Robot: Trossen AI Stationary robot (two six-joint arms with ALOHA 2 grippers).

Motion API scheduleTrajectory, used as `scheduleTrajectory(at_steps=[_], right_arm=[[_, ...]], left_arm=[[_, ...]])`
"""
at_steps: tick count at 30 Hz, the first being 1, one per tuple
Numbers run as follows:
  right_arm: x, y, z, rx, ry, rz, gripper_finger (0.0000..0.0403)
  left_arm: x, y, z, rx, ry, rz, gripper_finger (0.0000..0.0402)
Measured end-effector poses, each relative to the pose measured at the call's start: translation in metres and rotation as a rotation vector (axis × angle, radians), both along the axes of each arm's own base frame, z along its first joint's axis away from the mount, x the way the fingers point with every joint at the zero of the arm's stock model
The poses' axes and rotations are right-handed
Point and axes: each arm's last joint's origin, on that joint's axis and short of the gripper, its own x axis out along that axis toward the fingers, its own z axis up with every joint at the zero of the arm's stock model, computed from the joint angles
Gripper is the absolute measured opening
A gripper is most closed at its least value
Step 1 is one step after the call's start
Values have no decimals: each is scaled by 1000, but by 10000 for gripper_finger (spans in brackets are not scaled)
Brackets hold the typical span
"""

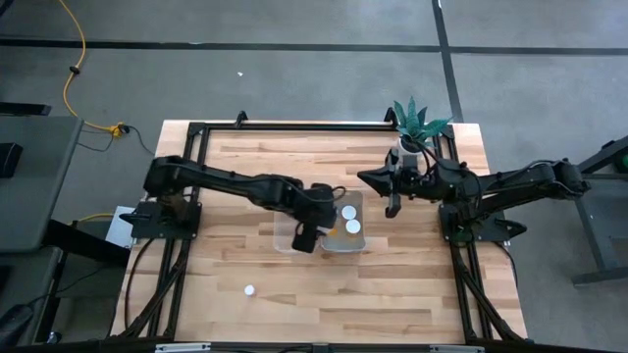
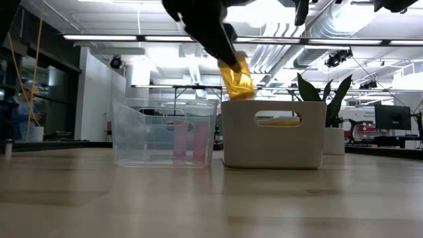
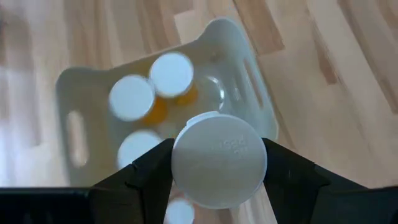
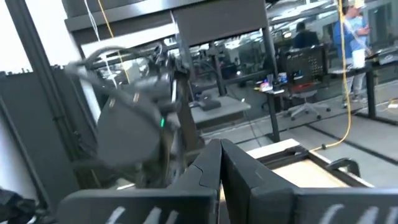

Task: Pick and place medicine bottles into bin by pill shape (circle, oval)
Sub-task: Put the large orange pill bottle into the gray bin

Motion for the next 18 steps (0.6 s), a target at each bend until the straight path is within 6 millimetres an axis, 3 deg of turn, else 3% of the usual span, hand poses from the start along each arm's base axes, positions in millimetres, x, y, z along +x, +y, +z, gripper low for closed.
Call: scheduleTrajectory(at_steps=[5, 18], right_arm=[[0, 0, 1, -3, -10, -6, 0], [-1, -1, 2, 2, -26, -28, 0]], left_arm=[[18, 0, -19, -17, -4, -9, 200], [31, 10, -67, -19, 113, 14, 200]])
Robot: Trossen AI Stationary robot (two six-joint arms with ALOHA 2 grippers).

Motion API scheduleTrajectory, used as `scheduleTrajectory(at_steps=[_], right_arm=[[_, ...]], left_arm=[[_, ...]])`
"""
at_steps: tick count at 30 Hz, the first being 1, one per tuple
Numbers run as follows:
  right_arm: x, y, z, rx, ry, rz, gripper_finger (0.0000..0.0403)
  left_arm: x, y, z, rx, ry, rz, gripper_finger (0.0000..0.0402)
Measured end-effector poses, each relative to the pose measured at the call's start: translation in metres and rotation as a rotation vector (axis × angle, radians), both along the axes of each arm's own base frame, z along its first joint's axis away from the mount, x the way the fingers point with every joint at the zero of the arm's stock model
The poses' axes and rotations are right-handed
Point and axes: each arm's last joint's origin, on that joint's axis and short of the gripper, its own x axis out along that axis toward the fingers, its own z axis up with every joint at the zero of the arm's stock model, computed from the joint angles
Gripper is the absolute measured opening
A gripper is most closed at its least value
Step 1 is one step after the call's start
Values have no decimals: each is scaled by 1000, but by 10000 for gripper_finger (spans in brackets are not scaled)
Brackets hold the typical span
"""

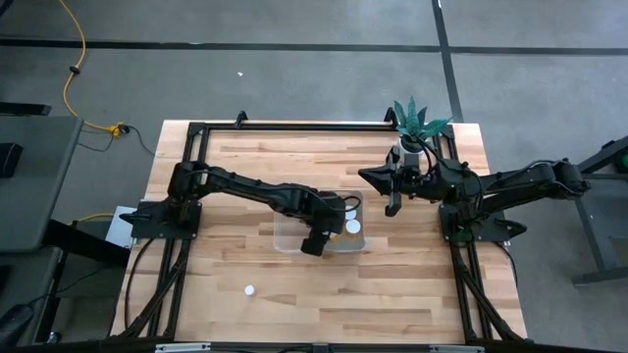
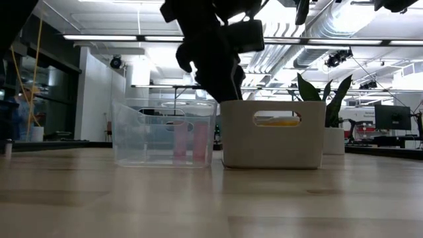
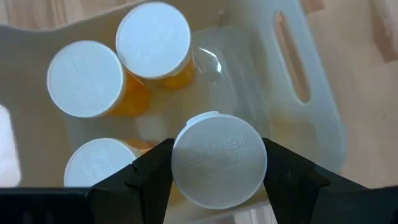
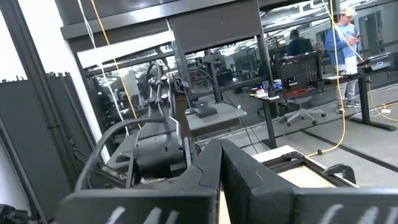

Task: Pick and place medicine bottles into bin by pill shape (circle, oval)
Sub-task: Put the large orange pill bottle into the gray bin

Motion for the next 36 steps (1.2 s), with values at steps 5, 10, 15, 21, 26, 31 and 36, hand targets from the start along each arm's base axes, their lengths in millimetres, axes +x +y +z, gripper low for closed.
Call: scheduleTrajectory(at_steps=[5, 10, 15, 21, 26, 31, 36], right_arm=[[0, 0, 1, 0, -6, 0, 0], [0, 0, 1, 0, -6, 1, 0], [0, 0, 1, 1, -7, 1, 0], [0, 0, 1, 6, -8, 2, 0], [0, 0, 1, 30, -11, 7, 0], [0, 0, 1, 37, -12, 9, 0], [0, 0, 1, 37, -12, 9, 0]], left_arm=[[1, 7, -4, 0, 7, 15, 200], [1, 12, -4, 4, 0, 28, 200], [1, 12, -4, 4, 0, 29, 200], [1, 12, -4, 4, 0, 29, 200], [1, 12, -4, 4, 0, 30, 207], [1, 12, -4, 0, -1, 36, 230], [1, 12, -4, 0, -1, 37, 251]])
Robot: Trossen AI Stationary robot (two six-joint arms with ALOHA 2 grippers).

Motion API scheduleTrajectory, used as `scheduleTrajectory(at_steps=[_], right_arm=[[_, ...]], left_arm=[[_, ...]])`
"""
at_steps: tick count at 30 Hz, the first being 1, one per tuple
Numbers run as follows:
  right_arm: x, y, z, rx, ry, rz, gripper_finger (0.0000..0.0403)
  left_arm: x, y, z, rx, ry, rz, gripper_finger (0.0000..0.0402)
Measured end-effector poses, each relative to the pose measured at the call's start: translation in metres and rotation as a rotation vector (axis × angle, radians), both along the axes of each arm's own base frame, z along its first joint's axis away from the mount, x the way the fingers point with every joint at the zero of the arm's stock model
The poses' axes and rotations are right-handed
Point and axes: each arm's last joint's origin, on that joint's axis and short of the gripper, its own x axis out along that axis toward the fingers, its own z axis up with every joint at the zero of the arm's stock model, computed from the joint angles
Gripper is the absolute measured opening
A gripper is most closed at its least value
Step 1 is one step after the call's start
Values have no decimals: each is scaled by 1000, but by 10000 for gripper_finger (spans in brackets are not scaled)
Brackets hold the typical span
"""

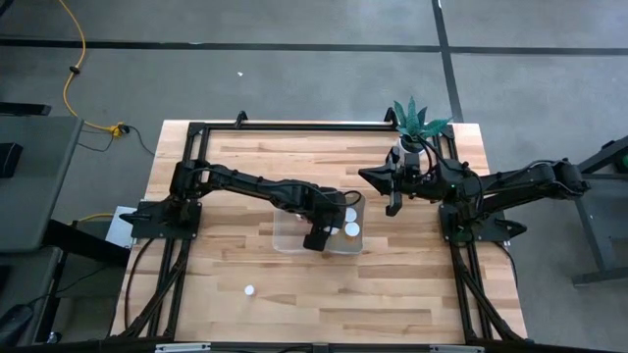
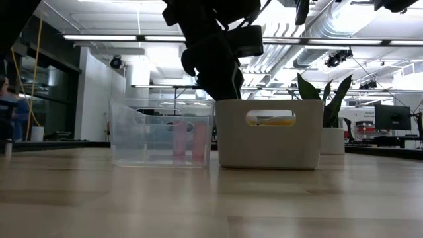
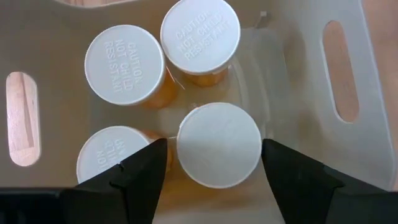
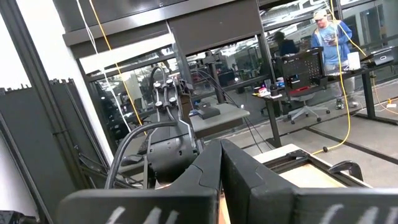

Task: Pick and place medicine bottles into bin by pill shape (circle, oval)
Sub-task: Put the large orange pill bottle into the gray bin, then put the small pink pill bottle into the transparent bin

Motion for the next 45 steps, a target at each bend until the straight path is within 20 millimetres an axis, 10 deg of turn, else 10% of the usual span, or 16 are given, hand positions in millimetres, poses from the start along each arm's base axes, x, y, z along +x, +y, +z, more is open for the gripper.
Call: scheduleTrajectory(at_steps=[11, 24, 34, 45], right_arm=[[0, 0, 0, 0, 0, 0, 0], [-1, 0, 5, -18, -50, -5, 0], [-2, 0, 6, -34, -59, -5, 0], [-1, 0, 4, -37, -39, -6, 0]], left_arm=[[0, 0, 5, -1, 2, 0, 272], [-10, 22, 73, -4, 57, 49, 264], [-98, 54, 136, -54, -46, 293, 241], [-211, 31, 166, -136, -780, 426, 239]])
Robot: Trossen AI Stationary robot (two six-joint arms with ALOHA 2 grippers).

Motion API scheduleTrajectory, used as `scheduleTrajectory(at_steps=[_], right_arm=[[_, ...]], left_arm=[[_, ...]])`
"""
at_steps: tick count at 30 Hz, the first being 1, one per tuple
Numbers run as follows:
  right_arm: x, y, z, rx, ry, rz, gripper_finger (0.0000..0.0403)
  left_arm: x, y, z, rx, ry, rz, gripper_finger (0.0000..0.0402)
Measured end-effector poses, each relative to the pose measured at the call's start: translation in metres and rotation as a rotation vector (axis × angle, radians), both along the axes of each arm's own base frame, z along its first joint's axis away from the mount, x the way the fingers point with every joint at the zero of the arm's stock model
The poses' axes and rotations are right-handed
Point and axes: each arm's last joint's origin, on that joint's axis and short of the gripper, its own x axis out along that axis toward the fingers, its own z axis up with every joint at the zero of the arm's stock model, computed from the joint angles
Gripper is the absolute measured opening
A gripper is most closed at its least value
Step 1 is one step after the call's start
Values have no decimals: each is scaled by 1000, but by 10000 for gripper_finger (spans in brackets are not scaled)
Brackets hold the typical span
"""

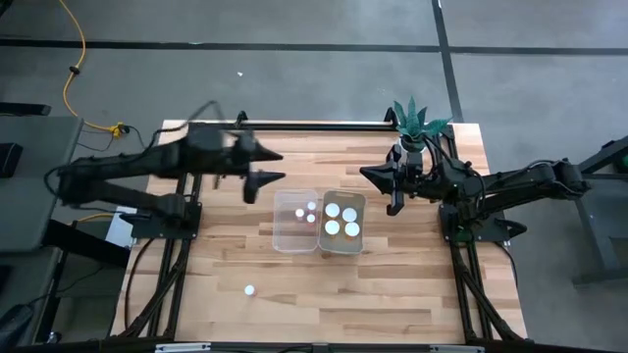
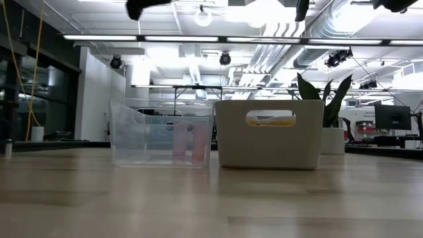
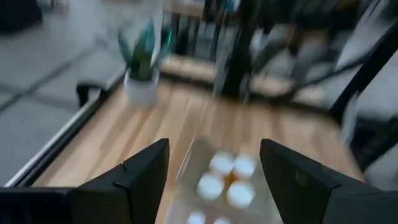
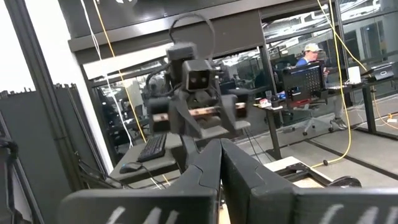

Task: Pick and place medicine bottles into bin by pill shape (circle, oval)
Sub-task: Put the small pink pill bottle into the transparent bin

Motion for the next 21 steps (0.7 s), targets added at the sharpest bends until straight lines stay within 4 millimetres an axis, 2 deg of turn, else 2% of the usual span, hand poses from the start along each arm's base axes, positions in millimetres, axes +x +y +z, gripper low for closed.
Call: scheduleTrajectory(at_steps=[6, 9, 14, 21], right_arm=[[0, 0, -1, -6, 7, -2, 0], [0, 0, -1, -7, 8, -6, 0], [0, 0, -1, -6, 8, -5, 0], [0, 0, -1, -5, 8, -5, 0]], left_arm=[[-46, -15, -24, -1, -406, 10, 239], [-62, -19, -40, -30, -535, 12, 239], [-78, -24, -58, -92, -617, 12, 239], [-81, -25, -58, -34, -618, 4, 239]])
